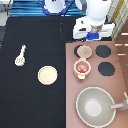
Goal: Take the lid off the pot, put the pot on the plate, and use the tool to push the pot to the front of the table.
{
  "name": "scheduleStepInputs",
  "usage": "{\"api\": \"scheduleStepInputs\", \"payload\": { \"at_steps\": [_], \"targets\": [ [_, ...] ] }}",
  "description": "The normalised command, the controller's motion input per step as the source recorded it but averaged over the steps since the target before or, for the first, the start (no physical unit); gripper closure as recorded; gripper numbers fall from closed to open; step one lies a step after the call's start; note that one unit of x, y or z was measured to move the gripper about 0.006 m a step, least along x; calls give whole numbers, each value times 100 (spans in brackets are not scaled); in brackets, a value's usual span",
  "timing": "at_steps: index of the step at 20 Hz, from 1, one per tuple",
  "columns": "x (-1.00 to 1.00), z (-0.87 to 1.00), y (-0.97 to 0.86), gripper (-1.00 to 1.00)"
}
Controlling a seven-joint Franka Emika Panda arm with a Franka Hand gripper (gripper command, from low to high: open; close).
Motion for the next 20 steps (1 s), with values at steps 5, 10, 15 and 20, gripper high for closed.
{"api": "scheduleStepInputs", "payload": {
  "at_steps": [5, 10, 15, 20],
  "targets": [
    [60, 43, -40, -100],
    [63, 42, -39, -100],
    [74, 38, -29, -100],
    [89, 21, -20, -100]
  ]
}}
